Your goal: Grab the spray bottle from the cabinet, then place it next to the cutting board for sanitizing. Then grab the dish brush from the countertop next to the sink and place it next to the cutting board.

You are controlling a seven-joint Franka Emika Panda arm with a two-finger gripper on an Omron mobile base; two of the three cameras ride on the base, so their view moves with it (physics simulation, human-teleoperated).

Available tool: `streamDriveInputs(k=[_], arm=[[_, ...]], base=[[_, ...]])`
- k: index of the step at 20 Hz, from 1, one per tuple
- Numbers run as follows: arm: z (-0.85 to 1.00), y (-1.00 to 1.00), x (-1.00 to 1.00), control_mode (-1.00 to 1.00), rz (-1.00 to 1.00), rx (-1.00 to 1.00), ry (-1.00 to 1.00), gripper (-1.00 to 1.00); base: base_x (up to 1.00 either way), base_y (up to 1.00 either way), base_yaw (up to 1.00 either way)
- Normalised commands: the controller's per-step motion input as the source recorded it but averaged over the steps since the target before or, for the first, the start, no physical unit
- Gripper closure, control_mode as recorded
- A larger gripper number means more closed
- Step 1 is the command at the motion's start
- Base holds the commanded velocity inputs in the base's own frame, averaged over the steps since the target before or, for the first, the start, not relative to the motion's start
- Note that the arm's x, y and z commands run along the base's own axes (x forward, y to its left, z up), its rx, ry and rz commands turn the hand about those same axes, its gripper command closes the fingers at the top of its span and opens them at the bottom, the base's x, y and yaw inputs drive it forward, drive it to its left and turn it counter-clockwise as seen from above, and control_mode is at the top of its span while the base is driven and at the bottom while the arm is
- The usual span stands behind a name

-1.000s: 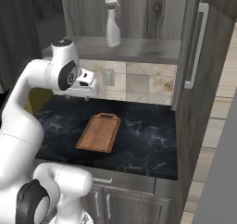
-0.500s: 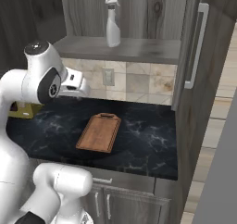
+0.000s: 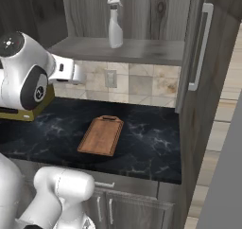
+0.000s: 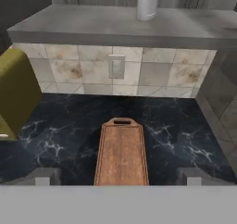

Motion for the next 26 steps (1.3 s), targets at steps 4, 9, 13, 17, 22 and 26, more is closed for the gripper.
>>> streamDriveInputs(k=[4,9,13,17,22,26], arm=[[0.45,-0.23,0.00,-1.00,-0.02,-0.01,-0.25,-1.00],[0.51,-0.14,0.00,-1.00,0.00,0.00,-0.22,-1.00],[0.62,-0.06,0.00,-1.00,0.00,0.00,-0.22,-1.00],[0.54,-0.10,0.00,-1.00,-0.01,0.00,-0.16,-1.00],[0.24,-0.04,0.06,-1.00,-0.03,0.00,-0.05,-1.00],[0.00,0.00,0.32,-1.00,0.00,0.00,-0.04,-1.00]], base=[[0.00,0.00,0.00],[0.00,0.00,0.00],[0.00,0.00,0.00],[0.00,0.00,0.00],[0.00,0.00,0.00],[0.00,0.00,0.00]])
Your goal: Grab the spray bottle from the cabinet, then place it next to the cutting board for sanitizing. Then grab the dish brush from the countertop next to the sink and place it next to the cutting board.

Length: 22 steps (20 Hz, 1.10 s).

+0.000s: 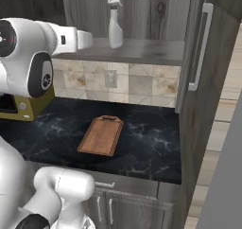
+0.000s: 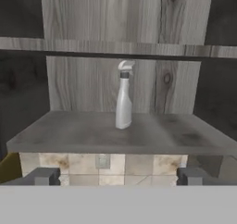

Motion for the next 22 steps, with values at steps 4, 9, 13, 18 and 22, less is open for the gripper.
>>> streamDriveInputs(k=[4,9,13,18,22], arm=[[0.00,0.00,0.24,-1.00,0.00,0.00,-0.19,-1.00],[0.00,0.00,0.28,-1.00,0.00,0.00,-0.25,-1.00],[0.00,0.00,0.52,-1.00,0.00,0.00,0.01,-1.00],[0.00,-0.03,0.62,-1.00,0.00,0.00,0.06,-1.00],[0.00,-0.07,0.58,-1.00,0.00,0.00,0.11,-1.00]], base=[[0.00,0.00,0.00],[0.00,0.00,0.00],[0.00,0.00,0.00],[0.00,0.00,0.00],[0.00,0.00,0.00]])
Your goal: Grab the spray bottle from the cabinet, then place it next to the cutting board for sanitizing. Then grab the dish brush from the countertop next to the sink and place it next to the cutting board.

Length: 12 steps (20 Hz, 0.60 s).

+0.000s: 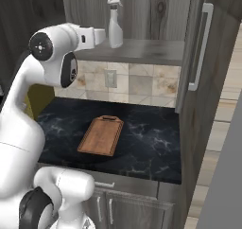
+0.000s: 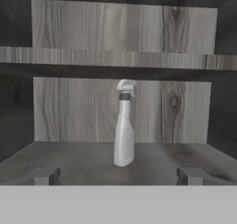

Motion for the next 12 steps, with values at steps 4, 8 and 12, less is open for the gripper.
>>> streamDriveInputs(k=[4,8,12], arm=[[0.00,-0.18,0.47,-1.00,0.00,0.00,0.00,-1.00],[0.01,-0.09,0.43,-1.00,0.00,0.00,0.00,-1.00],[0.00,0.00,0.48,-1.00,0.00,0.00,0.00,-1.00]], base=[[0.00,0.00,0.00],[0.00,0.00,0.00],[0.00,0.00,0.00]])
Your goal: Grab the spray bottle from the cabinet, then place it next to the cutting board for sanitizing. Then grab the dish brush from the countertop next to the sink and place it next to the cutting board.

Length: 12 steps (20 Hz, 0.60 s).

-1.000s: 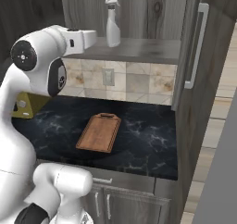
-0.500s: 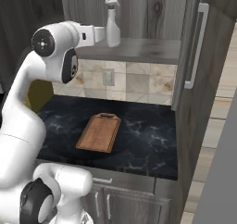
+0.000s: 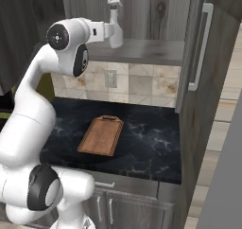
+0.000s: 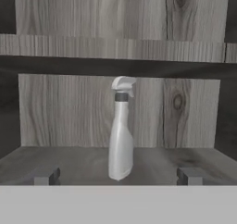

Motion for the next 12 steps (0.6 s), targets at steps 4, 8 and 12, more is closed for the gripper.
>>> streamDriveInputs(k=[4,8,12], arm=[[0.01,-0.01,0.33,-1.00,0.00,0.00,-0.01,-1.00],[0.00,0.00,0.36,-1.00,0.00,0.00,0.00,-1.00],[0.00,0.00,0.44,-1.00,0.00,0.00,0.00,-1.00]], base=[[0.00,0.00,0.00],[0.00,0.00,0.00],[0.00,0.00,0.00]])
